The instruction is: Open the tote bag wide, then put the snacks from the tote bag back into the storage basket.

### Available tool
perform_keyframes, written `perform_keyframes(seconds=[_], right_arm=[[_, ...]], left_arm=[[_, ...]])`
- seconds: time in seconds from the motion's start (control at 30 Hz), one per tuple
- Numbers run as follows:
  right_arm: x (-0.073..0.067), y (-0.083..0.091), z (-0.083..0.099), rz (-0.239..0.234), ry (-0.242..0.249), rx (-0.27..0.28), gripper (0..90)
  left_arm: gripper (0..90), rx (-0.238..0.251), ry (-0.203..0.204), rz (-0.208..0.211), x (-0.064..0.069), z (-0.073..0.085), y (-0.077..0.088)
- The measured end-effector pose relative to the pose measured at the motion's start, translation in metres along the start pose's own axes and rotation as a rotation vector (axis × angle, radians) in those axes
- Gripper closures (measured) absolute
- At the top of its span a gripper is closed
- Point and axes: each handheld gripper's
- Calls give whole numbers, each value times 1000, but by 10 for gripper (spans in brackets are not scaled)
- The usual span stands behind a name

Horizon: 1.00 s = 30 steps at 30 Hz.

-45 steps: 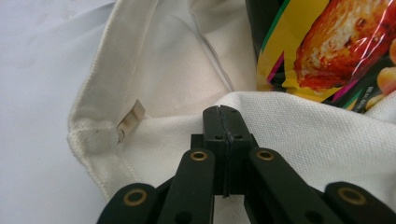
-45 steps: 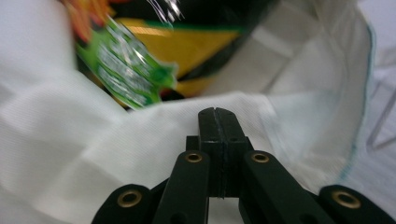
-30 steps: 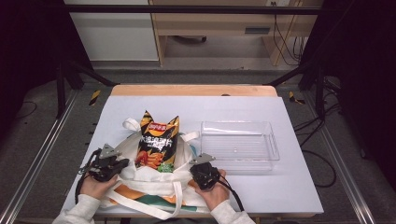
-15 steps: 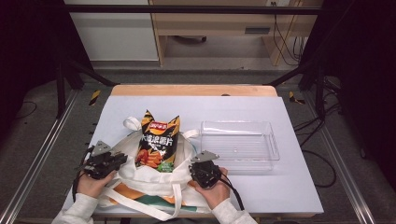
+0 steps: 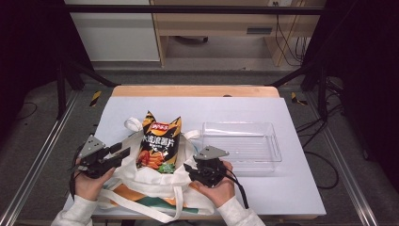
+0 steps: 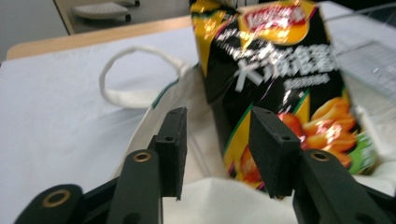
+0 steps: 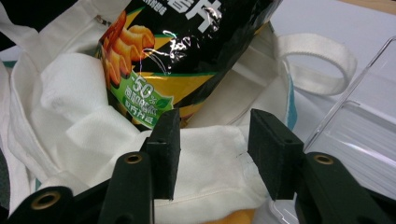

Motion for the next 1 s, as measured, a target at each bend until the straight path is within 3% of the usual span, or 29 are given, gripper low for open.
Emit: perform_keyframes(seconds=[0.37, 0.67, 1.0], right_arm=[[7, 12, -25, 28, -37, 86, 455], [9, 13, -54, 53, -56, 141, 416], [14, -2, -64, 75, -112, 165, 401]], left_arm=[[468, 39, -41, -13, 9, -26, 3], [452, 81, -21, -21, 4, -46, -4], [452, 111, -4, -26, 1, -64, -23]])
Point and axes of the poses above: each handheld gripper's, and its own axes: y roughly backward along the jaws, z roughly out of its underside, x roughly to its right, and after that the axes turned 7 degrees about z, right-handed
